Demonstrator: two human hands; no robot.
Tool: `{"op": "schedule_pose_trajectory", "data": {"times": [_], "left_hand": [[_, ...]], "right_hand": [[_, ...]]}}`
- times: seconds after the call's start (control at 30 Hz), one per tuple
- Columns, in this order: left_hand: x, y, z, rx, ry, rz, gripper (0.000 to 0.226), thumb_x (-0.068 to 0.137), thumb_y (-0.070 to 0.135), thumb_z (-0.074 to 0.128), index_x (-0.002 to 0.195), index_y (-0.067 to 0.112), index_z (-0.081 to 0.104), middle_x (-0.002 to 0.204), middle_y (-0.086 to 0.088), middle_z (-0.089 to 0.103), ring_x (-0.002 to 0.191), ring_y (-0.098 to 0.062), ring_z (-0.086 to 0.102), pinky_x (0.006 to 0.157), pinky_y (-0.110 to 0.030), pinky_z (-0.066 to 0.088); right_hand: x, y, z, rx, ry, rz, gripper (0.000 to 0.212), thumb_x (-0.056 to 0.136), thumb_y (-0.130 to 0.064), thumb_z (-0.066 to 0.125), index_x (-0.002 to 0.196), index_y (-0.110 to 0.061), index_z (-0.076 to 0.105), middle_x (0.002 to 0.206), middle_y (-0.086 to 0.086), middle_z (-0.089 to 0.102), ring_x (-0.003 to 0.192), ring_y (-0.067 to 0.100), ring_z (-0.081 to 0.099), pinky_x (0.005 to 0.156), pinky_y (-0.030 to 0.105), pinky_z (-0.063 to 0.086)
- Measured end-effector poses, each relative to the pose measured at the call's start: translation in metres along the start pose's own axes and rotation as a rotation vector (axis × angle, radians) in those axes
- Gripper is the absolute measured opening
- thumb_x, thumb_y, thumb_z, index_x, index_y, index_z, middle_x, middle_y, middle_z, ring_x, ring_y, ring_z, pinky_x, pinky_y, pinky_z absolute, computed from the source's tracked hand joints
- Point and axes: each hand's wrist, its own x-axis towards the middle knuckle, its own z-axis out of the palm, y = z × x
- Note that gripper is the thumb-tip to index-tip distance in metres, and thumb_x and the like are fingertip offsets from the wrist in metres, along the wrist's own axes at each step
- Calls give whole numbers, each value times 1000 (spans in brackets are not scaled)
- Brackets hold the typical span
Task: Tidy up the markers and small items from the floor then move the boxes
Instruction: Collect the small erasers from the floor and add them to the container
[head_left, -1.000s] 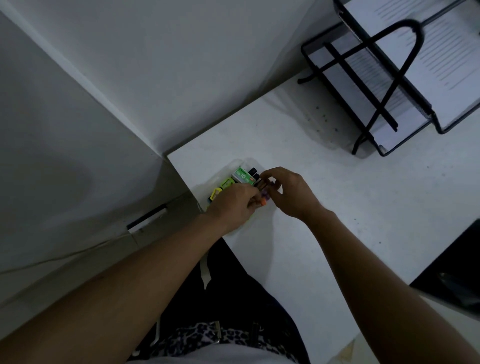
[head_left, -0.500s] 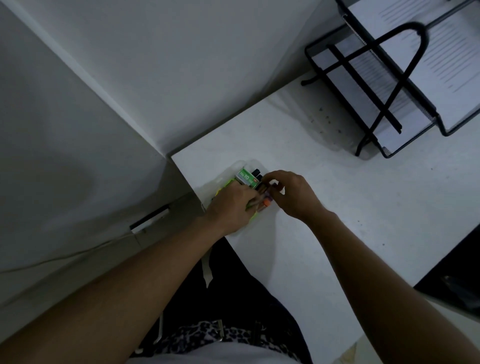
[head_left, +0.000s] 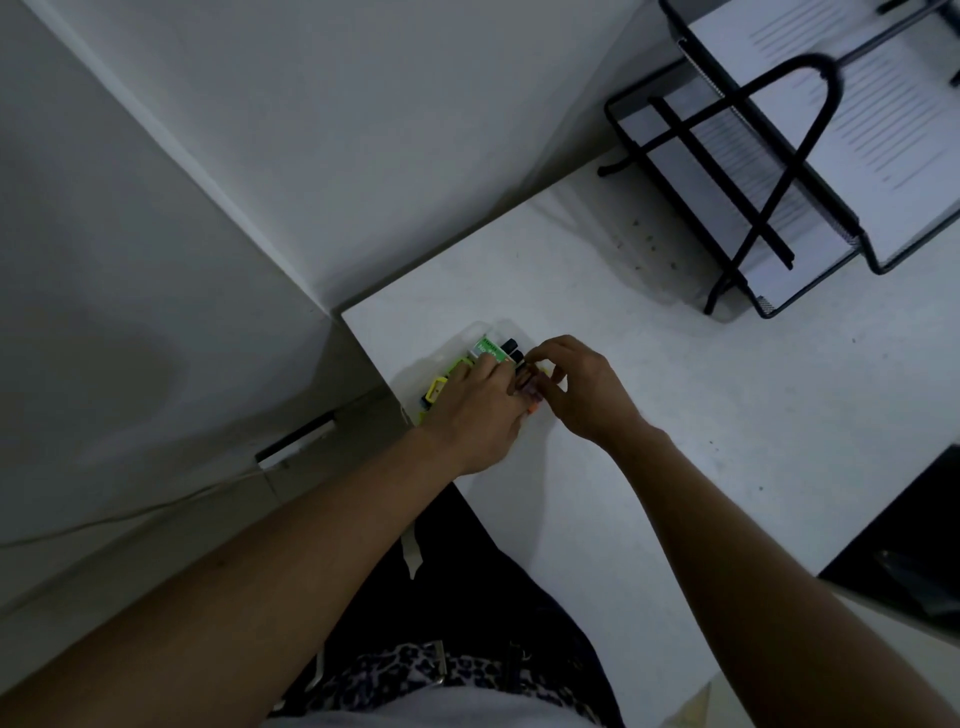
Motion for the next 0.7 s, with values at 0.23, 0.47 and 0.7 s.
{"op": "schedule_pose_trajectory", "data": {"times": [0.23, 0.47, 0.7], "left_hand": [[9, 9, -9, 41, -26, -37, 34, 98, 37, 38, 118, 18, 58, 121, -9, 52, 117, -29, 40, 91, -45, 35], [11, 1, -7, -19, -108, -64, 36, 92, 43, 50, 114, 16, 61, 122, -9, 52, 118, -29, 41, 94, -42, 35], [-4, -15, -2, -361, 127, -191, 25, 91, 26, 57, 106, 9, 66, 107, -10, 59, 102, -26, 49, 83, -42, 46]], "right_hand": [[0, -4, 1, -10, 59, 6, 18, 90, -6, 59, 107, -8, 67, 105, 5, 64, 74, 18, 59, 73, 32, 51], [-3, -4, 1, 12, 85, -16, 13, 90, -5, 58, 100, -9, 66, 99, 4, 64, 71, 13, 61, 72, 29, 52], [-14, -1, 6, 34, 176, -76, 15, 88, -2, 61, 99, -10, 66, 96, 2, 65, 73, 0, 55, 75, 16, 48]]}}
